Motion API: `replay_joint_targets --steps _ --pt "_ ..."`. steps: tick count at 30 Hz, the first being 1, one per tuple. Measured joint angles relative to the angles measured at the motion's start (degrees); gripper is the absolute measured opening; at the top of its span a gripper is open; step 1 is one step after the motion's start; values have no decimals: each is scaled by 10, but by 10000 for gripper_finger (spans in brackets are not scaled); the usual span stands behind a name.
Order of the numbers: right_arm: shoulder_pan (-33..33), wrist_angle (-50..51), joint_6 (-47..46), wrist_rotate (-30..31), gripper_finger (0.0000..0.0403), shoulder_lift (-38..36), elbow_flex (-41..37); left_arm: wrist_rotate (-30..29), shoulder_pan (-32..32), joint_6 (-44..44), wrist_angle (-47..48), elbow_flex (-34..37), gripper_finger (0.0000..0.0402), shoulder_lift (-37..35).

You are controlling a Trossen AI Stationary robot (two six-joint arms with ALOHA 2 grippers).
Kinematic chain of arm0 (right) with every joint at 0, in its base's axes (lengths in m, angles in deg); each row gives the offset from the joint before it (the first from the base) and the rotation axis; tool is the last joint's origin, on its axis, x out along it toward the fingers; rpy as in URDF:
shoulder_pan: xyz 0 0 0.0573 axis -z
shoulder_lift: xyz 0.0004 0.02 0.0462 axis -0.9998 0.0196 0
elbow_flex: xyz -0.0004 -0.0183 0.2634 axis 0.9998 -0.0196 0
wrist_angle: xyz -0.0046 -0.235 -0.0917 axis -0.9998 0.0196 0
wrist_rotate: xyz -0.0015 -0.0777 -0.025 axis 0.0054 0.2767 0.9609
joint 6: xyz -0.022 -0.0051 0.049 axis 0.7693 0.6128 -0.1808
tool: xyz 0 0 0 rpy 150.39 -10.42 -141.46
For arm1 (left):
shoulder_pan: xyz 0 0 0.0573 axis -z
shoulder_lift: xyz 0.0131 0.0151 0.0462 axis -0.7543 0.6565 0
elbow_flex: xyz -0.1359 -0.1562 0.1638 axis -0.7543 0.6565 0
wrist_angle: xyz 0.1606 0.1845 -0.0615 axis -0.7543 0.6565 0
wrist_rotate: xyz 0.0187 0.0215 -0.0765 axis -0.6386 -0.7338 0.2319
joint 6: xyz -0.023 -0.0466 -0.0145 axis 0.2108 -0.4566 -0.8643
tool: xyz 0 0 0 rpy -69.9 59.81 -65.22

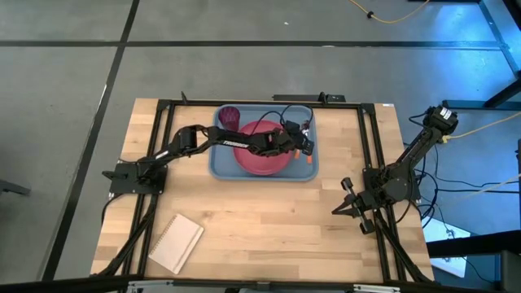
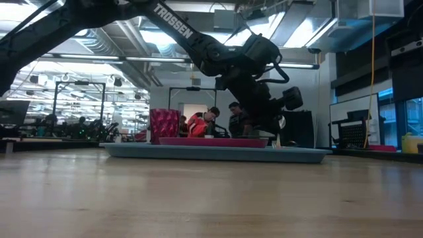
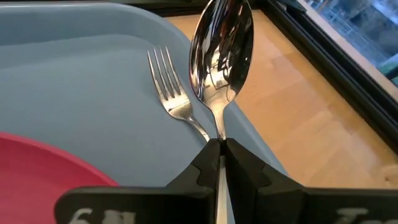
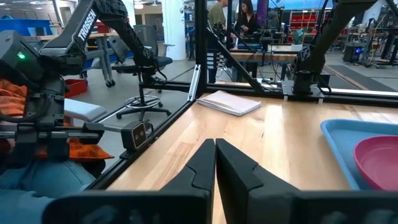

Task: Pick and place plate/cup/fork/spoon on tray
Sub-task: Put the orange spoon on the blue serving tray to the right of the pink plate

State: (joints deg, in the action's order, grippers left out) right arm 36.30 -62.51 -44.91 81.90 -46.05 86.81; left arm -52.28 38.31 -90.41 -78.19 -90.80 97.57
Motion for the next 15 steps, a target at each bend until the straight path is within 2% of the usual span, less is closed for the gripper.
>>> replay_joint_targets --steps 5,10,15 --pt "0 0 0 -25 19 0 0 4 0 8 0 0 12 0" --pt "0 -6 0 -29 19 0 0 25 -3 -29 2 0 14 0" --pt "0 -11 -8 -62 19 0 0 35 -11 -70 17 0 42 0"
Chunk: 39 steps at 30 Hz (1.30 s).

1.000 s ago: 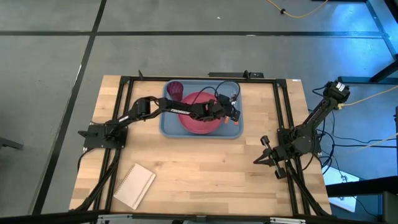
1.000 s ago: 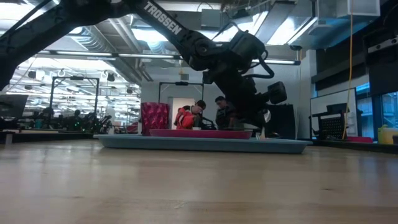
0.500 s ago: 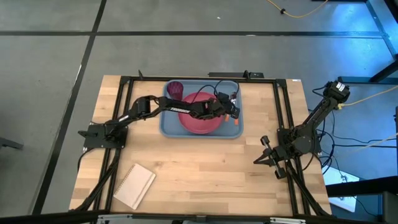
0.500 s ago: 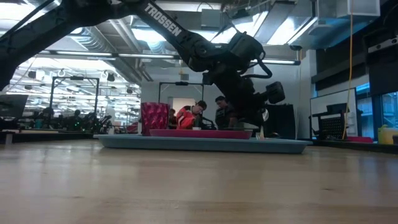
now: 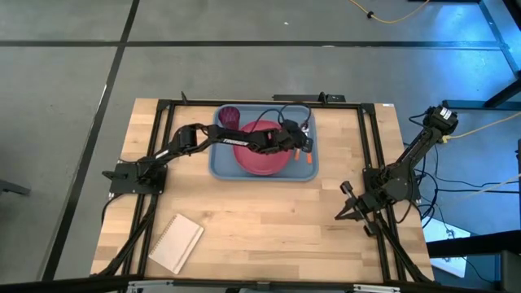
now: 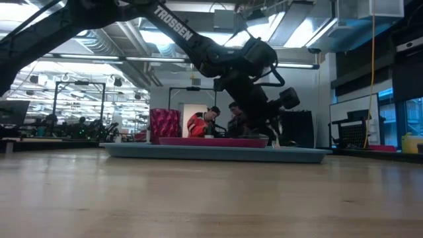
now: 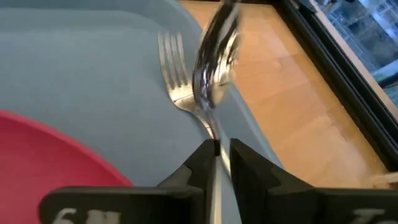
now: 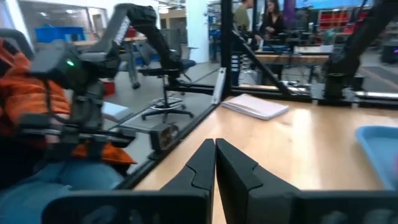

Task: Pick and place plate/cup/fork/spoon on tray
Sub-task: Put the orange spoon on the blue serving tray to the right of the pink plate, then adjust the orange spoon on the blue serving tray

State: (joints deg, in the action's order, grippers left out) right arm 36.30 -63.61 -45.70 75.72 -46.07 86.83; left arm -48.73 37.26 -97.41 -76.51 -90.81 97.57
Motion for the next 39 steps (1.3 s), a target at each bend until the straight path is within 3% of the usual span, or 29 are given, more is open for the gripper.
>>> replay_joint_targets --steps 5,11,15,17,20,24,29,36,37,39 --pt "0 -1 -7 -13 19 0 0 0 -3 -25 7 0 74 0" --pt "0 0 -7 -13 19 0 0 -4 -3 -22 -7 0 81 0" --pt "0 0 -7 -12 19 0 0 58 -3 9 -64 1 81 -7" --pt "0 0 -7 -12 19 0 0 126 0 35 -132 1 81 -12" --pt "0 0 -7 -12 19 0 0 281 8 69 -242 0 81 -30" --pt "0 -2 -28 -12 19 0 0 508 19 75 -291 -1 80 -75" --pt "0 -5 -34 -4 19 0 0 762 41 113 -231 -1 78 -129" --pt "0 -9 -33 48 19 0 0 1084 45 146 -14 -1 77 -191" --pt "0 -10 -32 57 19 0 0 1109 43 159 18 0 77 -198" --pt "0 -12 -31 79 19 0 0 1100 38 156 93 0 77 -216"
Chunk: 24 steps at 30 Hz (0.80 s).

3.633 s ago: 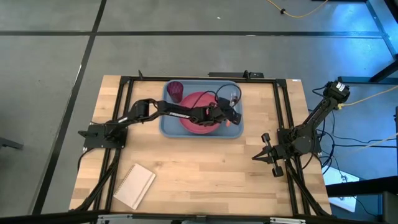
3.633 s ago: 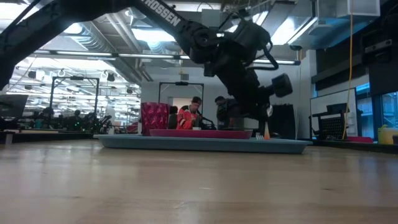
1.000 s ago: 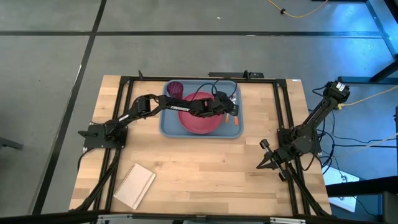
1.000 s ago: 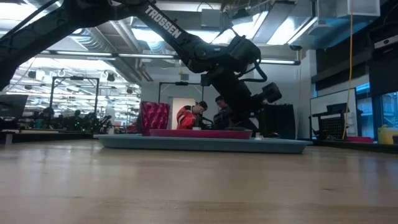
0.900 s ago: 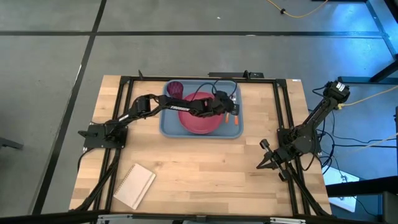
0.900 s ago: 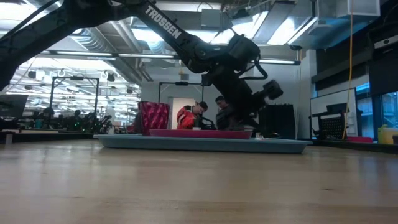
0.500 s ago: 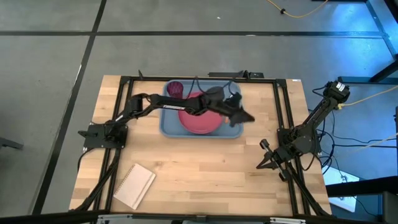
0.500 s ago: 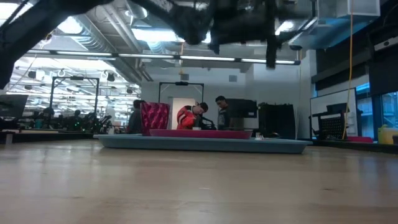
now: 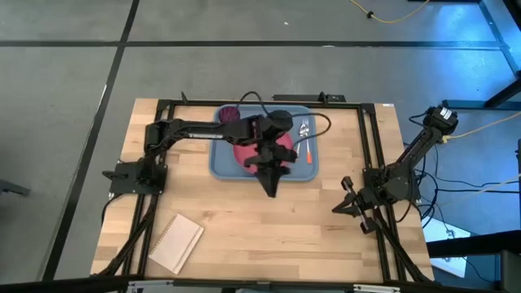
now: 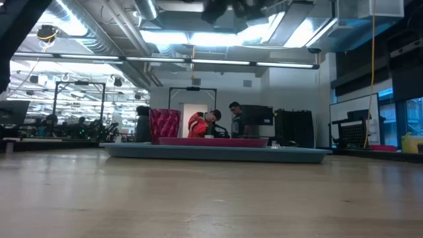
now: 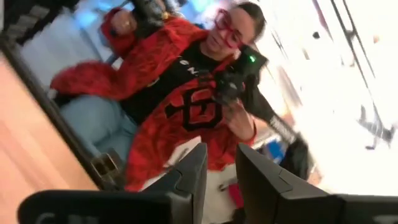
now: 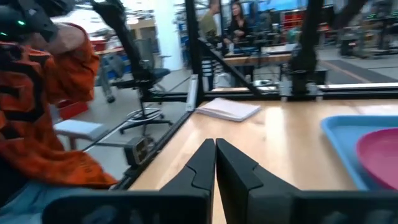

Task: Pick and place plate/cup/fork/spoon on tray
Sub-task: Adjust the orange spoon on the blue serving tray

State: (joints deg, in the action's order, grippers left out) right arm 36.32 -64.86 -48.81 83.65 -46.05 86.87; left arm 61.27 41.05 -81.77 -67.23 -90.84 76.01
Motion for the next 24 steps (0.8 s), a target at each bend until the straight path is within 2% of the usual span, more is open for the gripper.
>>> replay_joint_targets --steps 2,4,7,9,10,13,15,17,21,24 --pt "0 -1 0 18 19 0 0 9 -13 8 65 -1 77 -17" --pt "0 -2 0 21 19 0 0 10 -25 56 157 -1 77 -35" --pt "1 -2 0 21 19 0 0 -51 -38 145 318 0 77 -68" --pt "1 -1 1 21 19 0 0 -148 -47 238 454 1 77 -103" --pt "1 0 2 21 19 0 0 -218 -49 276 508 0 77 -121" --pt "1 3 3 21 19 0 0 -519 -40 320 649 1 77 -188" --pt "2 9 5 29 19 0 0 -712 -10 293 665 2 77 -235" --pt "2 9 11 40 19 0 0 -802 27 282 663 13 77 -288" --pt "2 11 16 82 19 0 0 -816 96 294 604 65 78 -395" --pt "2 13 24 119 19 0 0 -842 133 335 511 150 80 -471"
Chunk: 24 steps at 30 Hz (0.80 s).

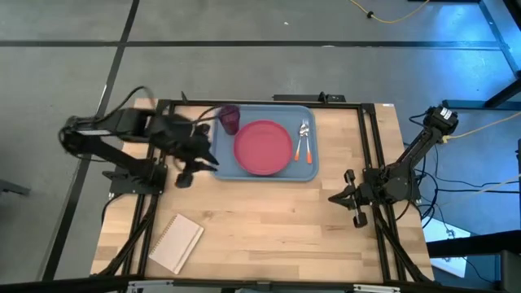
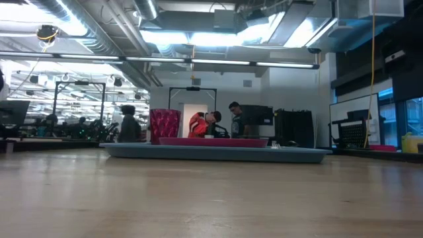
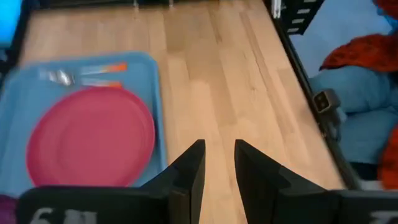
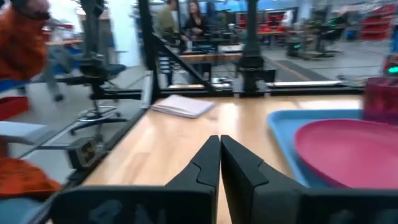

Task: Pick and place plate/cup/fork/spoon on tray
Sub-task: Adjust the orange spoon on the blue serving tray

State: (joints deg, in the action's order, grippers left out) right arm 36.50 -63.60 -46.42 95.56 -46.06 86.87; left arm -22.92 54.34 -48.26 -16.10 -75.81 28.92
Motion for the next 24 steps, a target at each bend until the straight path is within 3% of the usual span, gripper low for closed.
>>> replay_joint_targets --steps 6,9,14,20,24 --pt "1 0 2 55 19 0 0 -8 8 28 -149 250 78 -158" --pt "1 -2 4 98 19 0 0 -7 -10 17 -272 377 80 -217" --pt "2 -6 -33 175 19 0 0 48 -51 6 -453 551 78 -292" --pt "2 -41 -55 220 19 0 0 56 -96 -46 -630 686 81 -318" --pt "2 -57 -58 264 19 0 0 -8 -114 -41 -641 728 81 -322"
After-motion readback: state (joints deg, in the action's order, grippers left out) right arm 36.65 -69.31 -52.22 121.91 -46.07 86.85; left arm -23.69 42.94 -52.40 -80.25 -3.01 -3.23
